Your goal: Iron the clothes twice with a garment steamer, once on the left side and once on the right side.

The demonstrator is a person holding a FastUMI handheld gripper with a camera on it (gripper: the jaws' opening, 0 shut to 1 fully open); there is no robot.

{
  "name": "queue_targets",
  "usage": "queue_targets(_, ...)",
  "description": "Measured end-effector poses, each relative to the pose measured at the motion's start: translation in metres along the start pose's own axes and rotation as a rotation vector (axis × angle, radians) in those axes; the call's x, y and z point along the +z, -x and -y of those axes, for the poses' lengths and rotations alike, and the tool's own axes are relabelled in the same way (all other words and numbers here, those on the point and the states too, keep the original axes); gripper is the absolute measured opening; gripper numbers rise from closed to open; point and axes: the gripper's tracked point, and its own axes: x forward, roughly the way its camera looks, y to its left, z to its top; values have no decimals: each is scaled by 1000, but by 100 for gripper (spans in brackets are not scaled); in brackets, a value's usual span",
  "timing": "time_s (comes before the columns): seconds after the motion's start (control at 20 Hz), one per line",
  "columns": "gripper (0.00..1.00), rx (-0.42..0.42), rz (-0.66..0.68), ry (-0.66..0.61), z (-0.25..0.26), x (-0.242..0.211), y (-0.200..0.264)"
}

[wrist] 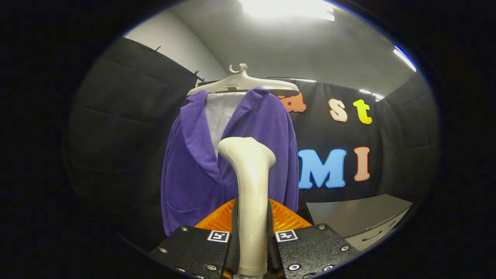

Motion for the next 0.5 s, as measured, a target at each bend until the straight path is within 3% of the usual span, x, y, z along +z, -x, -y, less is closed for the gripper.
queue_targets(0.5,29,-14,-146,-12,2,-89,20)
